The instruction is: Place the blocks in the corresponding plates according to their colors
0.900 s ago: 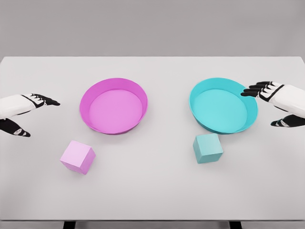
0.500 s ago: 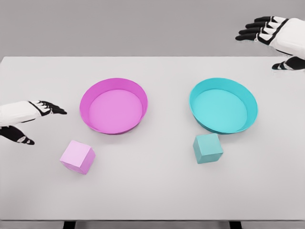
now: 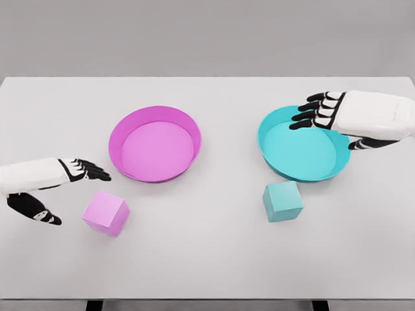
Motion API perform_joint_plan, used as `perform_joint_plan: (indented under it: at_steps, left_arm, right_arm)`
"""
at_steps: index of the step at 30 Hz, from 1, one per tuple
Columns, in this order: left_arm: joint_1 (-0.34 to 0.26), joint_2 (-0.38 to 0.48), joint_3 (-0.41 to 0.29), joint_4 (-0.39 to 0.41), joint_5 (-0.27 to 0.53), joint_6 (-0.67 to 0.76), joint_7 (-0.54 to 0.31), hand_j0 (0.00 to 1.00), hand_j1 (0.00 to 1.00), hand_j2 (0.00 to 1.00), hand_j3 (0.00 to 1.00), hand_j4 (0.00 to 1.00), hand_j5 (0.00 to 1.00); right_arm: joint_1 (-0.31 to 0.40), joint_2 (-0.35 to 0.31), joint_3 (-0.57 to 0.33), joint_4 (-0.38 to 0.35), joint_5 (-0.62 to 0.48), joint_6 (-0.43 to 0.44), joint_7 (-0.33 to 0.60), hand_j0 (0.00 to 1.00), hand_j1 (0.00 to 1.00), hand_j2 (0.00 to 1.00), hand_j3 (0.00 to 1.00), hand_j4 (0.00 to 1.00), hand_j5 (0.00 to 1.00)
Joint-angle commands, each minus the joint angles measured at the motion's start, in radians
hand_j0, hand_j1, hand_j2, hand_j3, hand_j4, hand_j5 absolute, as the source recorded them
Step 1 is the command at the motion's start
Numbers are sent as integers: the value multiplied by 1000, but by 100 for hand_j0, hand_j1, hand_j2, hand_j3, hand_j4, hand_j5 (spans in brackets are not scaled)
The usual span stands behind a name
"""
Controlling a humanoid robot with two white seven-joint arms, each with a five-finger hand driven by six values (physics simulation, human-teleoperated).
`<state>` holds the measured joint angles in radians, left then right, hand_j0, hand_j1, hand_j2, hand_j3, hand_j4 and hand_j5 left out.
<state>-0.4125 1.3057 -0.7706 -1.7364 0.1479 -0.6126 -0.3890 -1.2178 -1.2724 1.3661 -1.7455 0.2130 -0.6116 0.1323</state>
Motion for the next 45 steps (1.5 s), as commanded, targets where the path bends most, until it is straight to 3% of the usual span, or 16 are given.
perform_joint_plan:
  at_steps: [1,2,5,15,17,22,32,35,45]
  left_arm:
    - [0,12,-16,-26,25,2,-1,100,100,100,100,100,100]
    - [0,7,-18,-25,32,2,-1,100,100,100,100,100,100]
    - [1,-51,-18,-25,30,2,-2,100,100,100,100,100,100]
    - [6,-125,-50,-22,-14,2,-7,100,100,100,100,100,100]
    - [6,-134,-50,-22,-73,2,-7,100,100,100,100,100,100]
    - [3,-169,-46,-8,-129,2,-5,100,100,100,100,100,100]
    - [-2,-180,-42,38,-119,2,-2,100,100,100,100,100,100]
    - [-2,-181,-41,86,-119,2,-2,100,100,100,100,100,100]
    - [0,-189,-42,89,-125,2,-2,100,100,100,100,100,100]
  right_arm:
    - [-2,7,10,-12,-7,1,-3,100,100,100,100,100,100]
    - [-34,28,40,-12,-9,1,-3,100,100,100,100,100,100]
    - [-216,73,261,-12,-9,1,-5,100,100,100,100,100,100]
    - [-207,59,294,-12,-44,1,-3,100,100,100,100,100,100]
    - [-207,59,295,-12,-43,1,4,100,100,100,100,100,100]
    - [-180,76,298,-12,-43,1,7,100,100,100,100,100,100]
    - [-146,174,301,-14,-38,1,12,100,100,100,100,100,100]
    - [-112,185,304,-14,-38,1,12,100,100,100,100,100,100]
    - [-106,154,320,-14,-37,1,19,100,100,100,100,100,100]
